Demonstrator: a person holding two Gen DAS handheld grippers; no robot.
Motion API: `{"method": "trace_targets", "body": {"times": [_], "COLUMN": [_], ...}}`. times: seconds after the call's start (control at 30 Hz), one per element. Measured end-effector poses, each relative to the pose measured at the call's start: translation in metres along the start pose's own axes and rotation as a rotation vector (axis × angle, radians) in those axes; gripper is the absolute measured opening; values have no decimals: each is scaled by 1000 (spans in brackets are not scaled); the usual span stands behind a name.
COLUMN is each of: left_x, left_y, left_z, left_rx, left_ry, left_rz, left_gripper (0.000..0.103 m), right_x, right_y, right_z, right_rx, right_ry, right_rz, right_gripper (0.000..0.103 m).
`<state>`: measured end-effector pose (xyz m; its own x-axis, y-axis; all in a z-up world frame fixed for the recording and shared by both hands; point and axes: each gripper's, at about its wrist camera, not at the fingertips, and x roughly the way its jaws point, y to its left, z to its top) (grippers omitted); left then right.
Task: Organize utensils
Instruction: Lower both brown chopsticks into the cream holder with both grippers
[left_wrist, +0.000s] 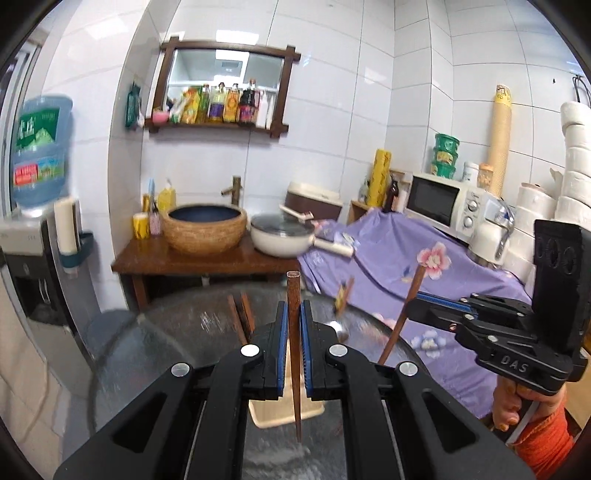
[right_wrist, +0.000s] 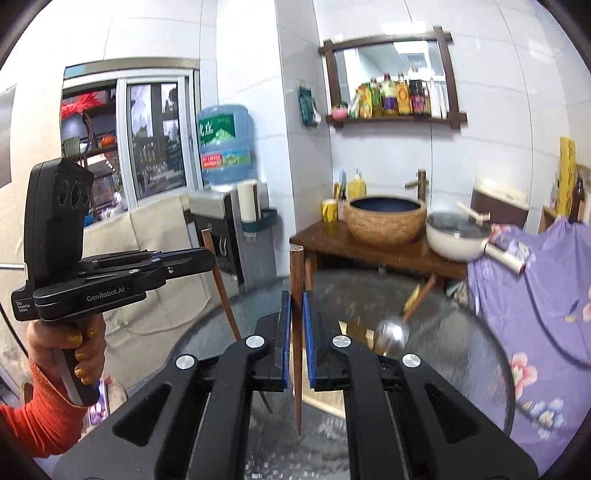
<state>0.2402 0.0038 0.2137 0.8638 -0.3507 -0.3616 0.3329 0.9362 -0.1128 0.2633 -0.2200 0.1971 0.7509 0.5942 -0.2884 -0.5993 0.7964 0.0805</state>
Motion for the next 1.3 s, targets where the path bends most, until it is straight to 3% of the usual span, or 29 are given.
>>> {"method": "trace_targets", "body": {"times": [0.2, 0.43, 0.6, 0.93, 1.3], "left_x": [13, 48, 74, 122, 145], "left_y": [4, 12, 15, 22, 31], "left_z": [55, 72, 51, -16, -47], "left_rx": [-20, -46, -31, -41, -69], "left_ry": [-39, -32, -3, 129, 205], "left_rz": [19, 41, 79, 67, 67], "left_gripper": [7, 7, 7, 7, 7], "right_x": [0, 24, 54, 97, 112], "right_y": [-6, -20, -33, -47, -55], "right_z": [50, 66, 40, -19, -36], "right_rx": [-15, 1, 27, 65, 87], "right_ry": [-81, -93, -55, 60, 96], "right_rz": [-51, -99, -114, -134, -156], "right_gripper": [7, 7, 7, 7, 8]}}
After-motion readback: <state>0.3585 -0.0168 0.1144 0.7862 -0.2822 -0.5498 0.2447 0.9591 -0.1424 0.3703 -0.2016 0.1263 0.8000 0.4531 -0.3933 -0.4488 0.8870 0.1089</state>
